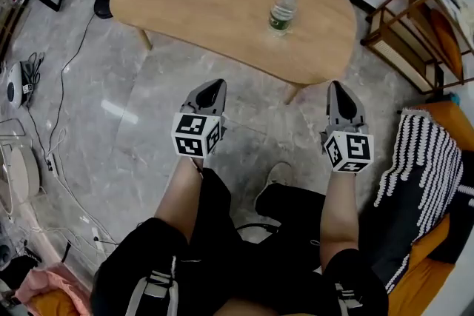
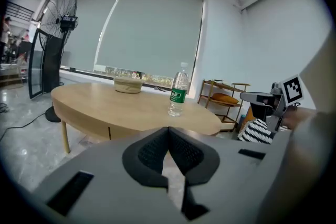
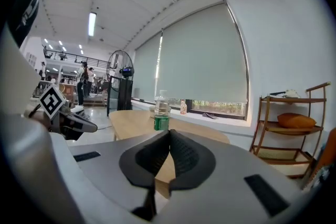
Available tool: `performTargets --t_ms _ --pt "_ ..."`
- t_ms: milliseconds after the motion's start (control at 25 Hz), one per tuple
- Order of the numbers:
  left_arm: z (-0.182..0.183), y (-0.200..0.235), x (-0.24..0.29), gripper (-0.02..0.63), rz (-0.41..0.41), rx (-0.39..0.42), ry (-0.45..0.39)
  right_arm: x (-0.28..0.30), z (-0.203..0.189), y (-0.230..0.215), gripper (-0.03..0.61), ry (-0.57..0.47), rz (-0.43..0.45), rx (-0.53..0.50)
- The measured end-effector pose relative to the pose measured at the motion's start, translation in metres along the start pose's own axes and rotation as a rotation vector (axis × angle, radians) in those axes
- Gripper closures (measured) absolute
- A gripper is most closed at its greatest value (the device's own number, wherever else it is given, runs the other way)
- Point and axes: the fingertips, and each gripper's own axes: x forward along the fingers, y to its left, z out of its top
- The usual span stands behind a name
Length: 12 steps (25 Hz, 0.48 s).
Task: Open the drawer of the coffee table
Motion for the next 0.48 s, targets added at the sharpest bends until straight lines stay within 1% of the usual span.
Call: performTargets --t_ms 120,200,280,400,480 --pt "-0.032 0.007 0.010 0.595 -0.033 0.043 -0.035 -0.007 -0.035 0.000 0.563 -0.025 -0.037 -0.028" --pt "-0.050 0.006 0.011 0.595 -0.059 0.072 -0.048 -0.015 -0.057 -0.001 0.562 -0.028 -0.058 -0.011" --pt "-0.063 0.005 0.003 0.594 -0.069 0.102 -0.048 -0.025 -0.074 0.004 0.561 -0.037 -0.059 0.028" --pt "-0.073 0.002 -0.008 0.594 -0.076 0.152 -0.041 -0.041 -0.089 0.012 0.561 -0.055 -0.055 0.082" --pt "-0.073 0.000 -0.007 0.594 -0.088 0.168 -0.042 -0.043 -0.091 0.014 0.561 -0.051 -0.055 0.082"
